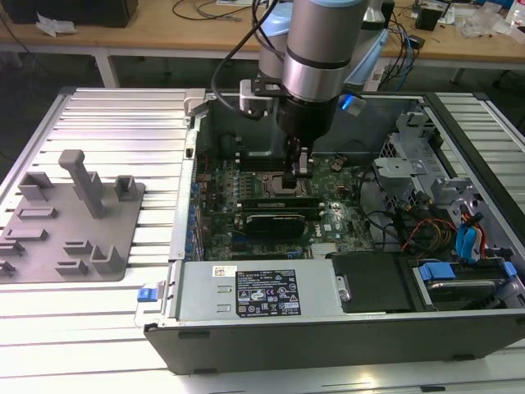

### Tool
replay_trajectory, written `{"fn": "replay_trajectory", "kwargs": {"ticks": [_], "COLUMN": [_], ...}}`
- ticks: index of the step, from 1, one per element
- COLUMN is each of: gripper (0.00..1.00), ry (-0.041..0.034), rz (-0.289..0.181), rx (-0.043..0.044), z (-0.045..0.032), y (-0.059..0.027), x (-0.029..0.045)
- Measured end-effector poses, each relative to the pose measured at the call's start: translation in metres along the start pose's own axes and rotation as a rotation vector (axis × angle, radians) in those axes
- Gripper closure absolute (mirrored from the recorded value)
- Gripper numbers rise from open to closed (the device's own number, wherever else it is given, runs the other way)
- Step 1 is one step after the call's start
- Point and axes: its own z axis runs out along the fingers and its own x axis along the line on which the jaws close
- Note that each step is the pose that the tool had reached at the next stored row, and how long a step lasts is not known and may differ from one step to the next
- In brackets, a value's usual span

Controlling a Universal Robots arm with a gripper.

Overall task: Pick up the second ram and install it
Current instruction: 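Insert the second ram into the second slot, then press down the second ram until it locks into place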

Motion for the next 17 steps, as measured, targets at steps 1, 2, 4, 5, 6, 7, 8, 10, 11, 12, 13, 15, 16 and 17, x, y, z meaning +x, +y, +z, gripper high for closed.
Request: {"fn": "replay_trajectory", "kwargs": {"ticks": [1,2,4,5,6,7,8,10,11,12,13,15,16,17], "gripper": [0.92,0.92,0.92,0.92,0.92,0.92,0.92,0.92,0.92,0.92,0.92,0.92,0.92,0.92], "ry": [0.0001,0.0001,0.0001,0.0,0.0,0.0,0.0,0.0001,0.0,0.0001,0.0,0.0,0.0,0.0001], "rz": [0.0,0.0,0.0,0.0,0.0,0.0,0.0,0.0,0.0,0.0,0.0,0.0,0.0,0.0], "rx": [0.0,0.0,0.0,0.0,0.0001,0.0,0.0,0.0,0.0,0.0,0.0,0.0,-0.0004,-0.0006], "z": [0.0,0.0,0.0,0.0,0.0,0.0,0.0,-0.0001,-0.0001,-0.0001,-0.0001,-0.0004,-0.0008,-0.001], "y": [-0.0002,-0.0003,-0.0005,-0.0007,-0.0009,-0.0009,-0.001,-0.0012,-0.0013,-0.0014,-0.0025,-0.01,-0.0212,-0.0266], "x": [0.0,0.0,0.0,0.0,0.0,0.0,0.0,0.0,0.0,0.0,-0.0001,-0.0002,-0.0004,-0.0006]}}
